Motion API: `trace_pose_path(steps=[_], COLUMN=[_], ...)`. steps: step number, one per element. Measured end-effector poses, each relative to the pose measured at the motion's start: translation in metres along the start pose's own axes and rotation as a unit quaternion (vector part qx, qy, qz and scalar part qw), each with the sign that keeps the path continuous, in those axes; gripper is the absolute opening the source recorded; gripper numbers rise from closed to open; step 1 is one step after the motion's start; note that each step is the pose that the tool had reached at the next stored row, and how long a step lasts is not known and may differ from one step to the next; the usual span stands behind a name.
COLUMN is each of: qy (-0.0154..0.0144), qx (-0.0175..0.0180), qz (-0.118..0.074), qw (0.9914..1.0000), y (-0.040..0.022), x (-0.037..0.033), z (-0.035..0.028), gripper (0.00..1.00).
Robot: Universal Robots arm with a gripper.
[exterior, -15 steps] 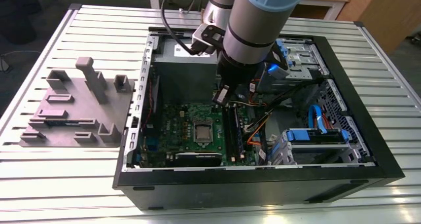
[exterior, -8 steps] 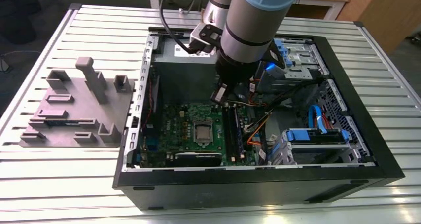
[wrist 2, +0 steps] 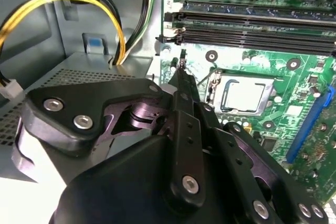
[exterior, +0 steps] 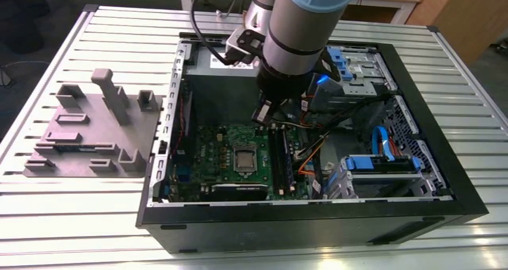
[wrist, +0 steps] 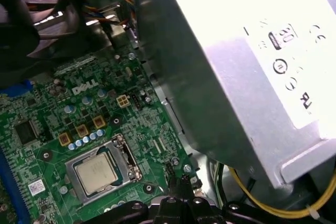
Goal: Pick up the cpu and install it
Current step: 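Install the first cpu locking lever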
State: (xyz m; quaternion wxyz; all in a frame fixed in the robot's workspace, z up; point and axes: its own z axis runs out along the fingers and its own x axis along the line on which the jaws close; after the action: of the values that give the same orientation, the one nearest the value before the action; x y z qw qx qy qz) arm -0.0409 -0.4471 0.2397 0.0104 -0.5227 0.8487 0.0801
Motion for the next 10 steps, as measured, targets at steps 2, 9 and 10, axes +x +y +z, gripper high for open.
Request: trace_pose_path(steps=[2,9,10], qy=[0.0013,0.0090,0.0106], qx=[-0.0011,0.0016,0.0023], qz=[-0.010,-0.017,-0.017], qw=[0.99995,0.99982,0.99979], y=[0.0002,-0.0026,-0.0028], x=[0.0005,0.0062,0.0066], z=[0.0002,-0.0003,-0.0001], gripper=[0.10,0.10,0.10])
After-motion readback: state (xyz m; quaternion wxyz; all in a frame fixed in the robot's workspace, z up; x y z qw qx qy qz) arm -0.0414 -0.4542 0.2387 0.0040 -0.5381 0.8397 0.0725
